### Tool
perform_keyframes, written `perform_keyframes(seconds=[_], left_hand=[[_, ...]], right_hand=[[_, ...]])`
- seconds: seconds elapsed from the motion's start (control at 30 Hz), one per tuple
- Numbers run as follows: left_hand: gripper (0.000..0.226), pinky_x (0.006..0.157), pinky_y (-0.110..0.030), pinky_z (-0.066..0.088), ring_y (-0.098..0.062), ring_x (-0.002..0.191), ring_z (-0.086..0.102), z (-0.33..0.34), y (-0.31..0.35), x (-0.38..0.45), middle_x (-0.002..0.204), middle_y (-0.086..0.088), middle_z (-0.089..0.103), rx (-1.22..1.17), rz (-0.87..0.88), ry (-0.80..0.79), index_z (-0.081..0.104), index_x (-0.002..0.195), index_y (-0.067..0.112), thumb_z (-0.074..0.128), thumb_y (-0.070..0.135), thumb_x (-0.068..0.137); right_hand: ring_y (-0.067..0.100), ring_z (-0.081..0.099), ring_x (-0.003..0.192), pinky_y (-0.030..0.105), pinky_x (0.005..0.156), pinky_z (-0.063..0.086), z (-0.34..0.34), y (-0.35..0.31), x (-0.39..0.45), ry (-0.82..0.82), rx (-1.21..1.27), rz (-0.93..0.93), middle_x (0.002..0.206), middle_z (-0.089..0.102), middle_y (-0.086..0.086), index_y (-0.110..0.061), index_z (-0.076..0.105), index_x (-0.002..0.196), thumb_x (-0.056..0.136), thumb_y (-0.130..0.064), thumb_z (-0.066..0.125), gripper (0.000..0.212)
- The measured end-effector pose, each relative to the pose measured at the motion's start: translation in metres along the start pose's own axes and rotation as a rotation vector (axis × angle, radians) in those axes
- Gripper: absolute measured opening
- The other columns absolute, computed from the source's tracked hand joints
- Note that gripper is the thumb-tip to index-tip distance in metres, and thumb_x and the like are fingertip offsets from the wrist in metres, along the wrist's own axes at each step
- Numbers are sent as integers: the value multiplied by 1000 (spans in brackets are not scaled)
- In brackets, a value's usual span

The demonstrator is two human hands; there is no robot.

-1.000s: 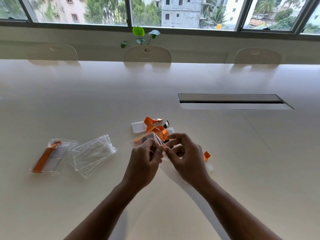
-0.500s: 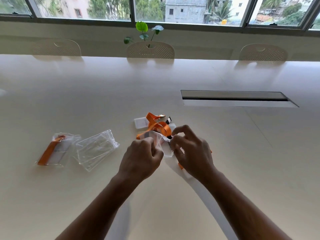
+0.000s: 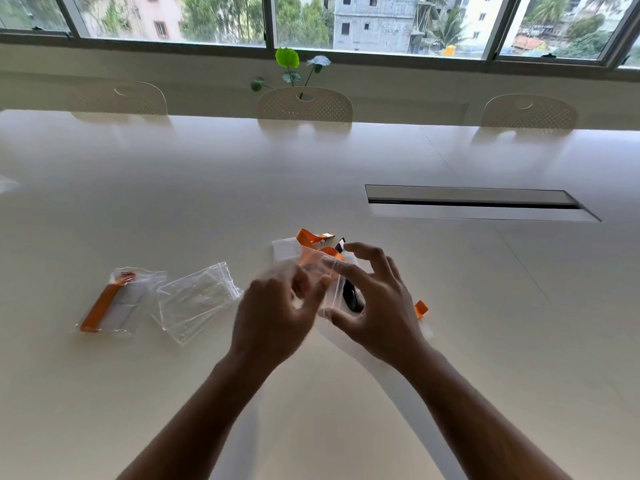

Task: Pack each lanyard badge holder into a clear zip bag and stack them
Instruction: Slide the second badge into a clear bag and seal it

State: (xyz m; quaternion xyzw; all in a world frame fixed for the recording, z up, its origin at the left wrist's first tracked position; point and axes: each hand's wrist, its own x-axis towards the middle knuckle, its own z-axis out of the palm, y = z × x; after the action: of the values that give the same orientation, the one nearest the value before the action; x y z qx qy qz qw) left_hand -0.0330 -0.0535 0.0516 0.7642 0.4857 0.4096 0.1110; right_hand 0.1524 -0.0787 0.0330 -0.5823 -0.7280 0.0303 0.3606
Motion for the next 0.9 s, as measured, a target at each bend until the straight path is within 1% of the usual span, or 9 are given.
perform_keyframes(seconds=[0.1,0.2,0.27,0.4,0.6,0.7,0.77,0.83,0.9], left_hand=[[23,73,-32,47,-17,85,57,-5,-26,7,96,2,60,-43,-138,153,60,97,19,66,41,95],[36,86,-36,54,-20,97,65,-13,-50,18,114,-6,68,-510,-564,-180,62,116,12,70,37,91],[35,83,-35,57,-21,89,71,-17,-59,17,102,-12,72,-883,-712,-342,67,106,8,66,35,85],[24,66,-27,60,-14,72,70,-13,-61,10,77,-5,69,-1014,-729,-343,68,92,10,67,32,82],[13,56,-25,54,-18,66,60,-18,-62,14,71,-5,65,-916,-718,-276,67,92,7,63,18,97],[12,66,-21,56,-21,82,63,-15,-53,11,91,-6,66,-639,-563,-141,64,104,10,68,17,95],[47,93,-20,49,-16,112,59,-12,-43,7,123,-5,60,-361,-260,-37,54,126,17,78,27,87],[81,118,-26,27,-13,144,34,-11,-32,6,152,4,42,-180,101,-134,40,146,23,80,50,80],[104,127,-33,2,-13,156,7,-7,-22,6,165,12,24,-58,339,-310,26,157,28,74,71,75]], right_hand=[[13,45,136,43,102,51,-8,4,1,-76,180,34,147,46,-10,-41,57,139,72,-51,88,75],[13,49,134,43,99,54,-15,7,2,-158,328,52,144,50,-8,-32,60,139,74,-47,89,73],[13,53,129,42,95,56,-16,7,4,-155,363,60,141,54,-7,-25,65,135,77,-45,88,65],[18,59,121,46,94,57,-7,5,4,-165,326,90,136,62,-2,-16,67,132,79,-45,85,63],[14,50,130,47,101,52,-9,7,4,-194,191,47,144,59,-9,-36,55,143,71,-61,83,82],[16,54,123,47,97,54,-9,9,6,-215,196,56,139,61,-10,-38,56,141,69,-61,85,81],[16,56,119,46,94,54,-7,10,6,-231,193,59,136,62,-11,-35,59,140,68,-62,86,81],[14,57,117,44,93,54,-4,8,6,-241,190,35,134,62,-12,-33,61,139,69,-62,86,80],[11,57,115,42,93,54,0,6,4,-237,208,13,135,62,-12,-33,62,137,70,-60,86,75]])
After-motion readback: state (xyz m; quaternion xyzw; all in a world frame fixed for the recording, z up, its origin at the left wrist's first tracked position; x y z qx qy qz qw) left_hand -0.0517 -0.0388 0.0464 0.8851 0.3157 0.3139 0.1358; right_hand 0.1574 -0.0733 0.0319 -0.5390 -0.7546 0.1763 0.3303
